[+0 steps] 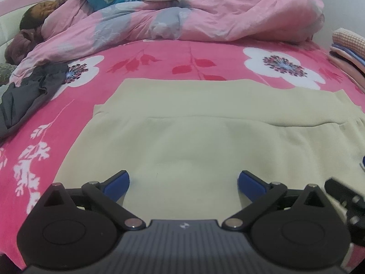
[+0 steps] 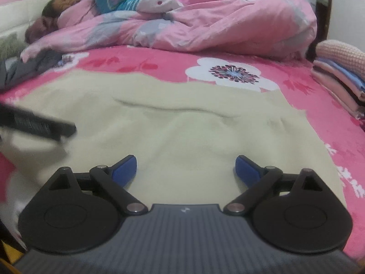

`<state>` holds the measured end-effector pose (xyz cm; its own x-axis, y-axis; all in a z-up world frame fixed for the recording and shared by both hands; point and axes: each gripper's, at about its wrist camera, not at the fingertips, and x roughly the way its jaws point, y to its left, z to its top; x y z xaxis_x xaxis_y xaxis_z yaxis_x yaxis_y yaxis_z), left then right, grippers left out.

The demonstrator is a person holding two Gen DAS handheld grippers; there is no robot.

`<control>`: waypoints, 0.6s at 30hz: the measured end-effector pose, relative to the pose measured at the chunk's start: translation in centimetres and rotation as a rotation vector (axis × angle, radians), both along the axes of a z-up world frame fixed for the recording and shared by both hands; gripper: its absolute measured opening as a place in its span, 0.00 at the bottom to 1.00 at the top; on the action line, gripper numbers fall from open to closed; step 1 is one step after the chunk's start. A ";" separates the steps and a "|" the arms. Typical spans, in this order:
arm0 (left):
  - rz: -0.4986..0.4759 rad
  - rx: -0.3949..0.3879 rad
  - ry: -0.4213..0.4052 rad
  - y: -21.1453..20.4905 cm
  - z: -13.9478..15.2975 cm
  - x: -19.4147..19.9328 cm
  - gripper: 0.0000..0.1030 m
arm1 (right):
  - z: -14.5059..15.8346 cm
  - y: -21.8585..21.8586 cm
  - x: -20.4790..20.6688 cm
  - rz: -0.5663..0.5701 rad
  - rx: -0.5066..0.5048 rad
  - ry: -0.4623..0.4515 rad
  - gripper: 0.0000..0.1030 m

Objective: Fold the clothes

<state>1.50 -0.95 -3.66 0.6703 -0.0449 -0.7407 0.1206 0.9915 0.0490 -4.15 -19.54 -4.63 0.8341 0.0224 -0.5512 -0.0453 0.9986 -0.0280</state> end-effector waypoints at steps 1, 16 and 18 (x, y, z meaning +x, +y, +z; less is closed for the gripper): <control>0.002 -0.001 0.004 0.0 0.0 0.1 1.00 | 0.4 0.3 -0.1 0.007 0.008 -0.014 0.92; 0.020 -0.004 0.029 -0.1 0.2 0.4 1.00 | -1.2 0.7 0.7 0.000 0.050 0.077 0.99; 0.022 -0.004 0.032 -0.1 0.2 0.4 1.00 | -1.2 0.7 0.8 -0.001 0.050 0.089 0.99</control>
